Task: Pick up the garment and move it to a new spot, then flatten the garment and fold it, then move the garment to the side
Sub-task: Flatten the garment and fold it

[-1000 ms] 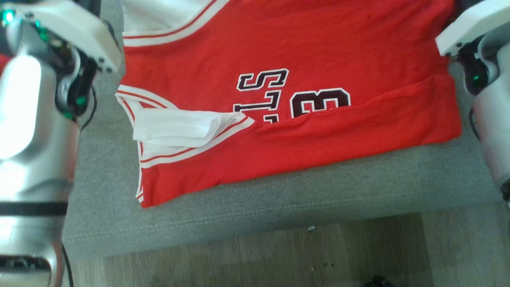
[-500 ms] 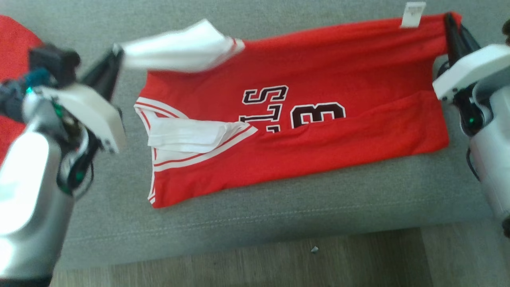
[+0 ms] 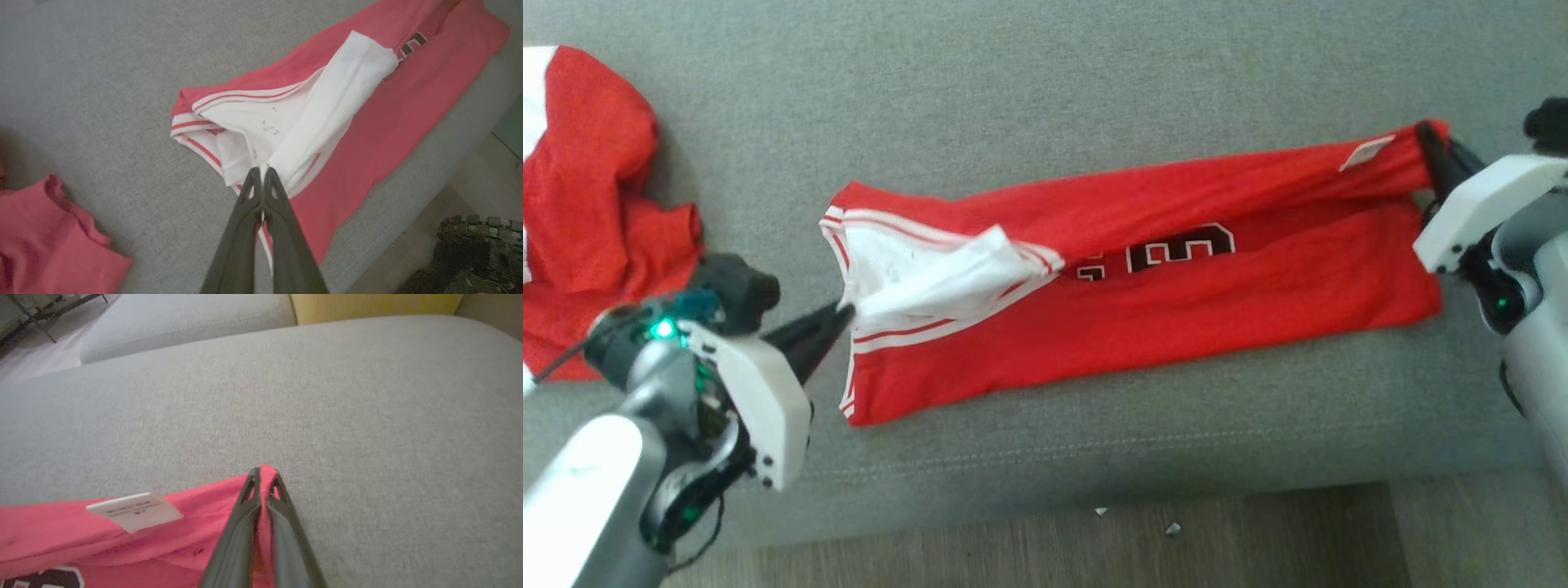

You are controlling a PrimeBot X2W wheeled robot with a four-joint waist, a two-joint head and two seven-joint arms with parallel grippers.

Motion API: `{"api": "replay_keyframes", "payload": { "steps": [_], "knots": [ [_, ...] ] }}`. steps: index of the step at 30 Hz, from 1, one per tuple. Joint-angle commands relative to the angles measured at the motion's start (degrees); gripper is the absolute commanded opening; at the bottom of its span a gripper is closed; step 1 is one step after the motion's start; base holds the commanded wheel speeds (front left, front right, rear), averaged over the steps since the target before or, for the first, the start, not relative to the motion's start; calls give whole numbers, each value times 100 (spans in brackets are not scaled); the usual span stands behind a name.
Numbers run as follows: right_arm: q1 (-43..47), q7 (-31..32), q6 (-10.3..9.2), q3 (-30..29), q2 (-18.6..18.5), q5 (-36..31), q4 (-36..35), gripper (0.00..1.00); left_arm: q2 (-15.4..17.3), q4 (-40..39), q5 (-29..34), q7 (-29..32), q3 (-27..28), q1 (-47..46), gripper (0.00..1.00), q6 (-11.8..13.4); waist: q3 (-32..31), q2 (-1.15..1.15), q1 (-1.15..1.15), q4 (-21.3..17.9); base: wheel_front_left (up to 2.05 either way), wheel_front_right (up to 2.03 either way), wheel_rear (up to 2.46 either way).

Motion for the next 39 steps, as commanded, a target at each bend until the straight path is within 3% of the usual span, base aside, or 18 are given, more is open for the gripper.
{"api": "replay_keyframes", "payload": {
  "steps": [1,10,11,12,13,19,24,31,39],
  "knots": [
    [136,111,35,100,-158,105,-220,0,301,-256,-64,67,216,-101,0,-14,-15,0,0,-10,0,0,0],
    [475,1023,35,339,-364,353,-747,0,437,-392,-241,287,-49,192,0,-24,-110,0,0,-117,0,0,0],
    [601,1350,35,368,-444,414,-929,100,452,-350,-271,349,-124,259,22,-25,-154,0,0,-154,0,0,0],
    [639,1447,35,368,-464,429,-989,100,473,-342,-262,367,-153,274,80,-26,-171,0,0,-165,0,0,0],
    [672,1531,35,349,-486,441,-1042,100,480,-326,-271,378,-156,290,100,-17,-188,0,0,-175,0,0,0],
    [762,1644,35,55,-614,127,-1152,100,509,-229,-181,254,-46,296,100,170,-324,0,0,-191,0,0,0],
    [829,1432,35,-420,-429,-26,-1318,100,232,-169,-161,-281,212,199,100,467,-467,0,0,-158,0,0,0],
    [1179,820,35,-1173,67,-93,-1984,100,-562,63,-251,-1492,675,77,100,1020,-685,0,0,-68,0,0,0],
    [1975,146,35,-1950,728,-400,-2989,100,-1587,456,-761,-2892,1171,170,100,1284,-839,0,0,1,0,0,0]
  ]
}}
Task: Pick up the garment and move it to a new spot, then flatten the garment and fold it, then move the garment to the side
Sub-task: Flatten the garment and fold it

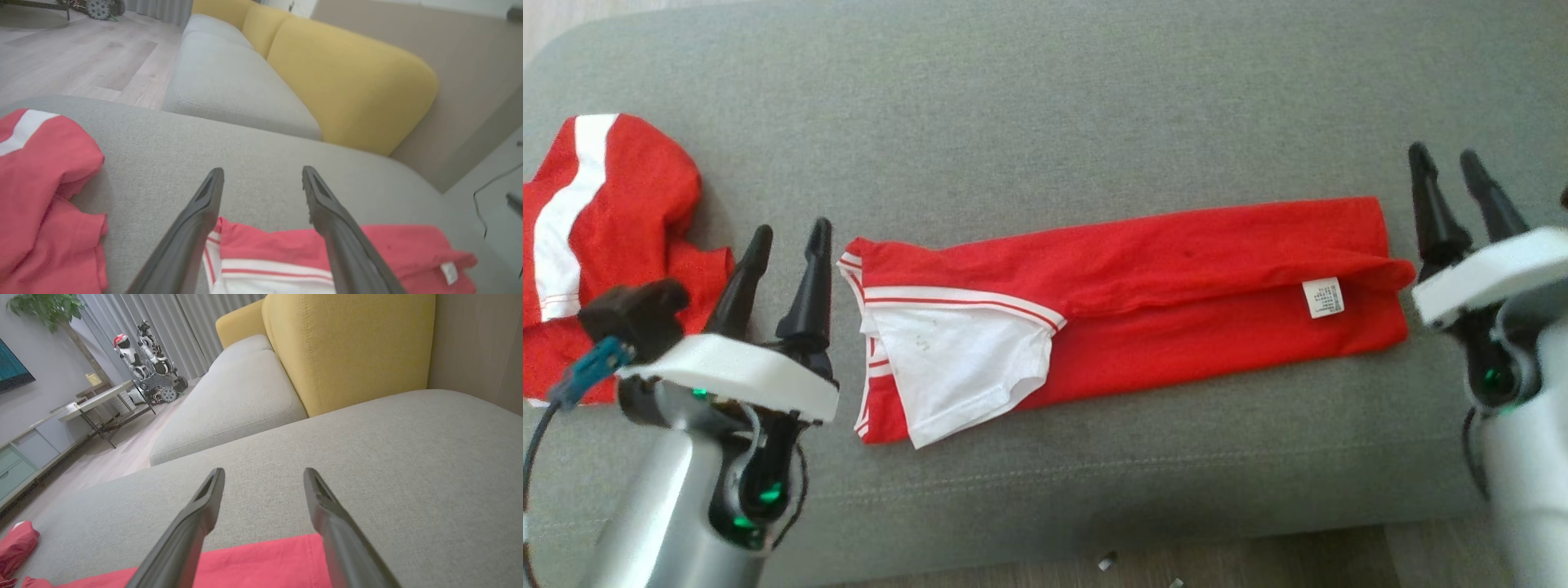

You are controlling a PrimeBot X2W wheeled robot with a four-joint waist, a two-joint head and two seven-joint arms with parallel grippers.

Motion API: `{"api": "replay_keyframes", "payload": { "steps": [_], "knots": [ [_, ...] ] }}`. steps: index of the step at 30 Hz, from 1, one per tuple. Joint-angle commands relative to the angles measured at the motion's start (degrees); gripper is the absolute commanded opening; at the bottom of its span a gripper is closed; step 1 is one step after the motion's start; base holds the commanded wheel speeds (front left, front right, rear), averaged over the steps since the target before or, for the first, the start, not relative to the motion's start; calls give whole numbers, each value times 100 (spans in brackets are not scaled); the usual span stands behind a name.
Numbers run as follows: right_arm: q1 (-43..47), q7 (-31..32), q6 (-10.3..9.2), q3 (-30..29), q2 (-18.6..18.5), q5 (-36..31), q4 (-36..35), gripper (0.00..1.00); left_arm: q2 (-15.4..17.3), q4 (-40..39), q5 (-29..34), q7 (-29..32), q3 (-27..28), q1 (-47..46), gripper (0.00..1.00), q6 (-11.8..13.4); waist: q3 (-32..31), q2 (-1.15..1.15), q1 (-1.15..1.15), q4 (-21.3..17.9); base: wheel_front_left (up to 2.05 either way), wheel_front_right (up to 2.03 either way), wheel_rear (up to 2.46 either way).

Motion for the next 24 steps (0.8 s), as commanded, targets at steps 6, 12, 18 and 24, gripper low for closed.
{"api": "replay_keyframes", "payload": {
  "steps": [6,12,18,24],
  "knots": [
    [718,-431,35,-319,580,-537,-879,100,-431,367,-148,-933,394,24,100,-8,-78,0,0,-10,0,0,0],
    [1121,-546,35,-367,906,-787,-1108,100,-696,908,-99,-1167,367,298,100,-255,-114,0,0,-58,0,0,0],
    [1280,-555,35,-561,1043,-960,-1216,100,-987,1091,204,-1226,667,313,100,-511,-47,0,0,-19,0,0,0],
    [1091,-421,35,-1259,1203,-1210,-911,100,-1163,975,740,-1229,935,222,100,-747,97,0,0,57,0,0,0]
  ]
}}
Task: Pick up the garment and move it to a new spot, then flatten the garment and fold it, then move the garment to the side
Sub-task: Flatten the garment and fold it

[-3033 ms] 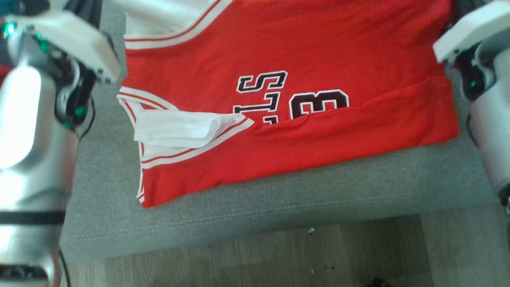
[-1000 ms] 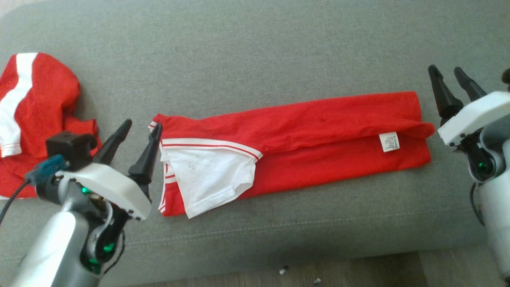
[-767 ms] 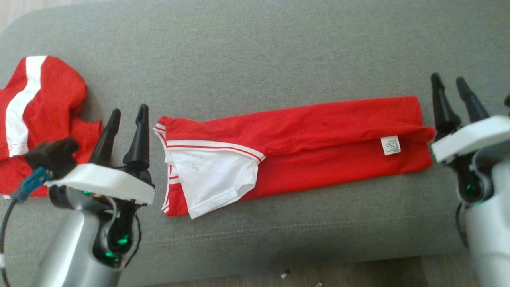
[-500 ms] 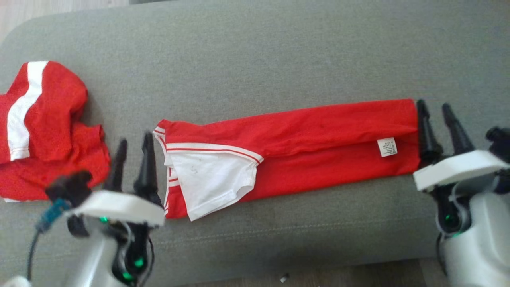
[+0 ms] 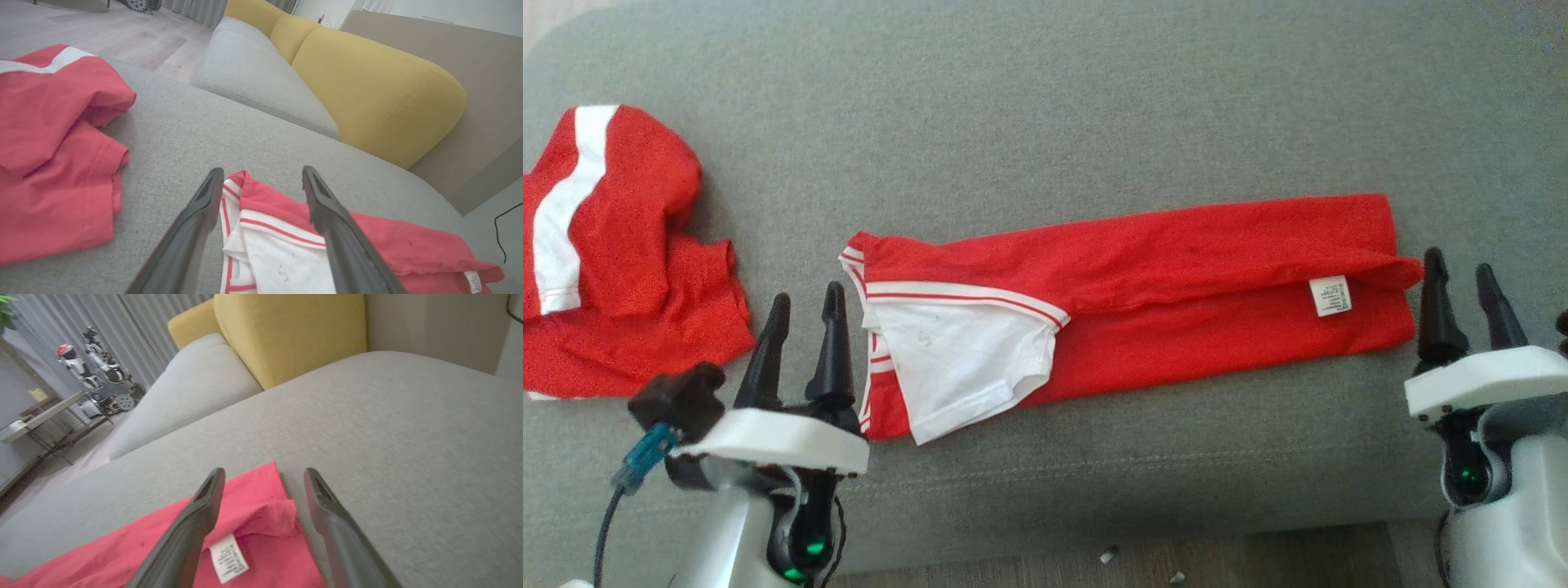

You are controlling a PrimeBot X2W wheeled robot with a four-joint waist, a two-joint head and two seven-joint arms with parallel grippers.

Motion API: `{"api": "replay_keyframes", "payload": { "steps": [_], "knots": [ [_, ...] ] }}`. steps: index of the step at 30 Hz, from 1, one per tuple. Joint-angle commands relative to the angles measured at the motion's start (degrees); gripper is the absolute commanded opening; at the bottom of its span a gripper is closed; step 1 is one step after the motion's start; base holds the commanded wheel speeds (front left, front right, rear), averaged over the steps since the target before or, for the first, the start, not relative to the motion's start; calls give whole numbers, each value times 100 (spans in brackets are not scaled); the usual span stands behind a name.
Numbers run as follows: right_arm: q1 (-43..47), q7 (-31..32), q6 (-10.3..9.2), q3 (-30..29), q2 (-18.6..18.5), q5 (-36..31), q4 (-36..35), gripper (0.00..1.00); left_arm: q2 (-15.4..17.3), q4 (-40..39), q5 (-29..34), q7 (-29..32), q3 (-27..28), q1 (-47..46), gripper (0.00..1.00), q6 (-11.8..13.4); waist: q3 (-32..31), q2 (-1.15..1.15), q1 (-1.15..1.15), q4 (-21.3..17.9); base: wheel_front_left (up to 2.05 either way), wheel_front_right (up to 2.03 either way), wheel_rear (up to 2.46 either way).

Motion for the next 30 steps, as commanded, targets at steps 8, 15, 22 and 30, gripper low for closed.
{"api": "replay_keyframes", "payload": {
  "steps": [8,15,22,30],
  "knots": [
    [-867,179,36,-617,200,-384,665,100,-105,-171,480,-70,242,-394,100,-211,292,0,0,194,0,0,0],
    [-1256,215,36,-1046,165,-918,1579,100,-173,-93,560,-71,254,-475,100,-291,437,0,0,385,0,0,0],
    [-1528,255,36,-1267,174,-1307,2221,100,-196,-86,625,-71,354,-521,100,-334,499,0,0,422,0,0,0],
    [-1620,310,36,-1044,238,-1332,2659,0,-207,-58,684,-71,388,-587,100,-361,461,0,0,405,0,0,0]
  ]
}}
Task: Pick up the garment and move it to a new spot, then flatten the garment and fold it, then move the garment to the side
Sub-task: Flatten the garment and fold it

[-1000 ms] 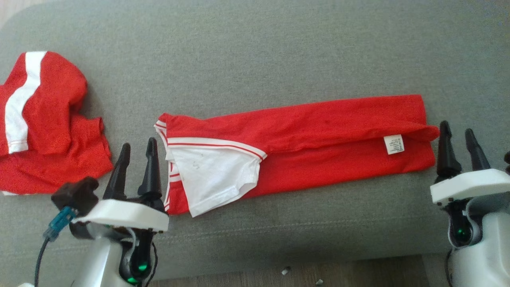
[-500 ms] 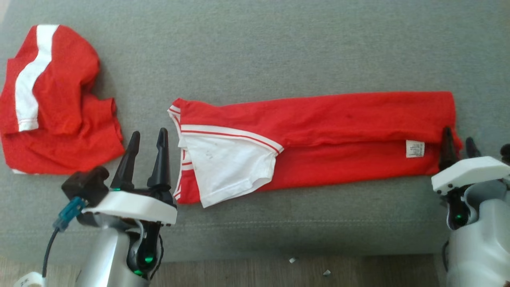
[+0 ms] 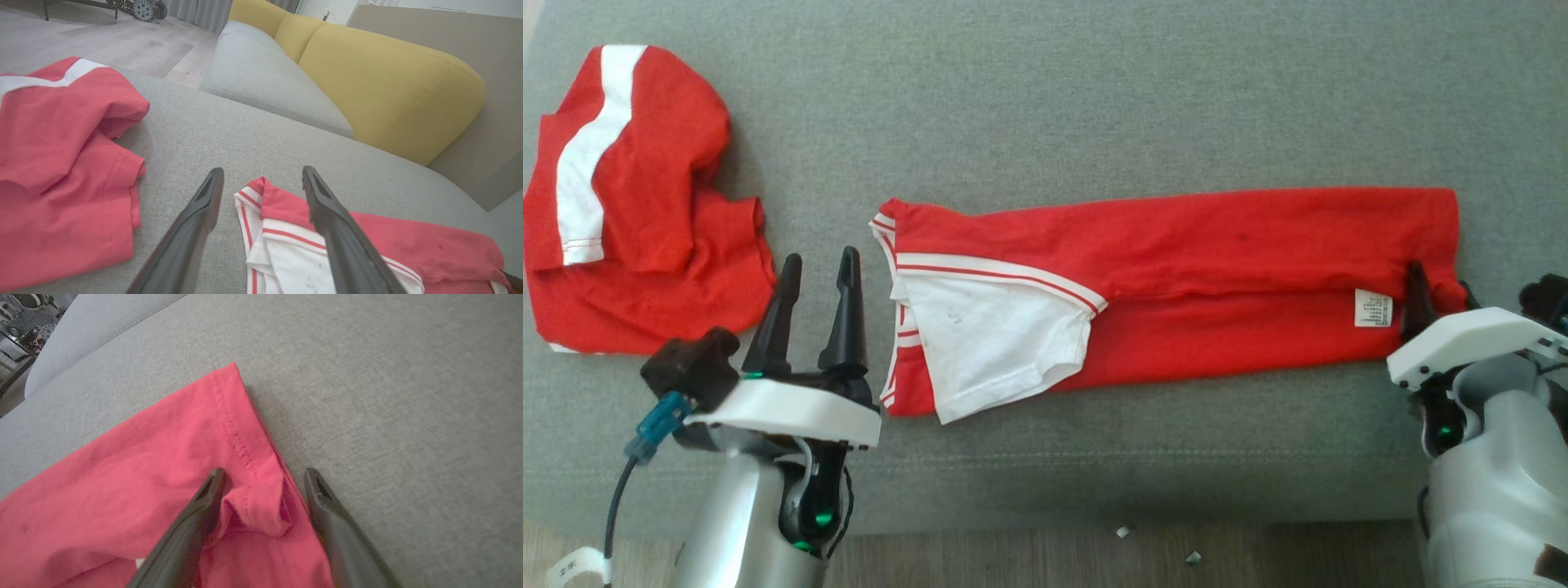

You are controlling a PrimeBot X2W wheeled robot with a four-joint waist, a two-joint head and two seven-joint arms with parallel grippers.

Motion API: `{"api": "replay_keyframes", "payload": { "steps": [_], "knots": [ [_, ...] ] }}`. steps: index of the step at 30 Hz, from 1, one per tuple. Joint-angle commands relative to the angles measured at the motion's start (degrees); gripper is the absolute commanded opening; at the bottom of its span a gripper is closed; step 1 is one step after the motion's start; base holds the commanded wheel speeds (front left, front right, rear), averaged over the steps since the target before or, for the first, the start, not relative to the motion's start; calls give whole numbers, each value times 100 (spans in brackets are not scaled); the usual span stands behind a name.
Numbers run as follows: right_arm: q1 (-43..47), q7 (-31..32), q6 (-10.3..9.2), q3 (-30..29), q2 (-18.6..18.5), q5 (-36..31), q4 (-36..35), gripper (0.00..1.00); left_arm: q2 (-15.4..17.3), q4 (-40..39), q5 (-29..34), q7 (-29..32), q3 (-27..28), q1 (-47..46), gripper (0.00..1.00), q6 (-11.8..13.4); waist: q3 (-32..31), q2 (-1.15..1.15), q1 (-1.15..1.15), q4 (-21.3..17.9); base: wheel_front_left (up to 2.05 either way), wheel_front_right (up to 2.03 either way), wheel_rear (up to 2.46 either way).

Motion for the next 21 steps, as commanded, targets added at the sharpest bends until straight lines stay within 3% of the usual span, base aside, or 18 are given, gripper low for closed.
{"api": "replay_keyframes", "payload": {
  "steps": [1,8,21],
  "knots": [
    [-93,68,36,309,77,-16,39,0,27,-166,52,-70,209,-222,100,-47,-16,0,0,-12,0,0,0],
    [-158,-110,36,459,-102,8,54,0,24,-165,63,-70,245,-212,100,-40,-83,0,0,-53,0,0,0],
    [-482,-18,36,59,-1013,-246,-32,0,23,-233,-62,-70,241,-160,100,26,-184,0,0,-128,0,0,0]
  ]
}}
